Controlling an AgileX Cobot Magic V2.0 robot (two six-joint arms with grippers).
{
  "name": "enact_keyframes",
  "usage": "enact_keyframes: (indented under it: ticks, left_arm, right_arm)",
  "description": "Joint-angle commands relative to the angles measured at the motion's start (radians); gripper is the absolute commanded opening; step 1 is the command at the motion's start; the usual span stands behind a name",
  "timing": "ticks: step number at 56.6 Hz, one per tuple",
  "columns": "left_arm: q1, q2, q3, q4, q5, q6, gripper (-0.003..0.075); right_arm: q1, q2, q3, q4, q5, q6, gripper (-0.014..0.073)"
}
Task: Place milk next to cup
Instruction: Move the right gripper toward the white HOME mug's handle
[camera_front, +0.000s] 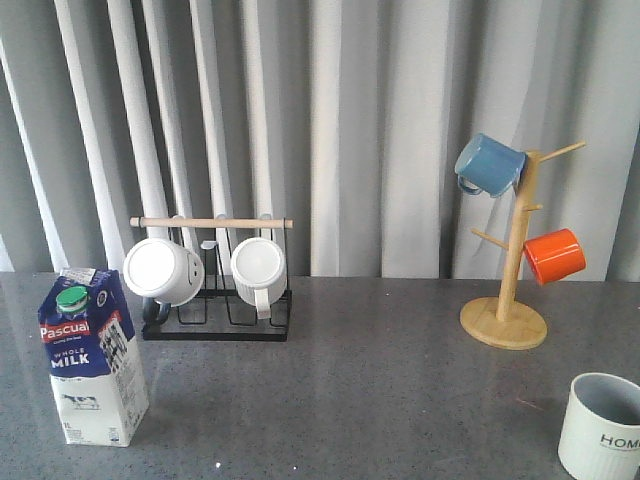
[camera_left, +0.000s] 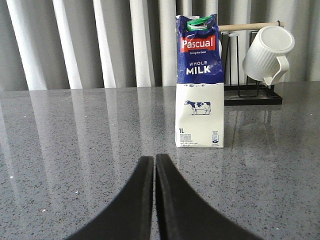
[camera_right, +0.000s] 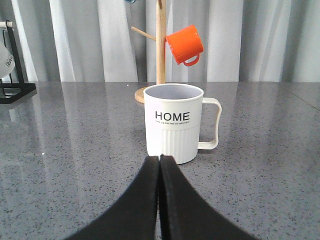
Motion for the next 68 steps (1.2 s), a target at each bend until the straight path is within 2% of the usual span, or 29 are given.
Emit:
enact_keyframes:
  ticks: [1, 6, 9, 14, 19, 25, 31, 41, 54, 61, 68]
  left_arm:
    - [0.005, -0.012, -0.027, -0.008, -0.080, -0.001, -0.0006]
    - [0.005, -0.012, -0.027, -0.003, -0.102, 0.007, -0.0006]
    - [0.005, -0.012, -0.027, -0.003, -0.161, 0.011, -0.0006]
    - [0.005, -0.012, -0.029, -0.008, -0.328, 0.008, -0.0006]
    - [0.005, -0.007, -0.059, -0.013, -0.473, -0.027, -0.0006]
    - [0.005, 0.058, -0.182, -0.036, -0.397, -0.008, -0.0006]
    - [0.005, 0.243, -0.341, -0.033, -0.317, 0.076, -0.0006]
    - [-0.063, 0.520, -0.557, -0.034, -0.271, 0.084, -0.0006]
    - [-0.083, 0.709, -0.619, -0.037, -0.337, 0.061, -0.0006]
    - [-0.083, 0.771, -0.621, -0.035, -0.330, 0.025, -0.0002]
    - [-0.083, 0.835, -0.643, -0.035, -0.316, 0.025, 0.0034]
  right_arm:
    - [0.001, -0.014, 0.010, -0.009, -0.064, -0.009, -0.0008]
    - [0.001, -0.014, 0.010, -0.015, -0.092, -0.016, -0.0008]
    - [0.001, -0.014, 0.009, -0.018, -0.143, -0.041, -0.0008]
    - [0.001, -0.014, -0.004, -0.007, -0.308, -0.046, -0.0008]
    - [0.001, -0.011, -0.065, 0.000, -0.372, -0.028, -0.0008]
    - [0.001, 0.067, -0.192, -0.020, -0.336, -0.078, -0.0007]
    - [0.001, 0.254, -0.352, -0.005, -0.268, -0.163, -0.0007]
    - [0.008, 0.578, -0.585, 0.090, -0.164, -0.150, -0.0007]
    - [0.015, 0.750, -0.637, 0.070, -0.200, -0.192, -0.0007]
    - [0.010, 0.807, -0.637, 0.069, -0.162, -0.196, 0.0000]
    - [0.009, 0.857, -0.637, 0.072, -0.142, -0.195, 0.0069]
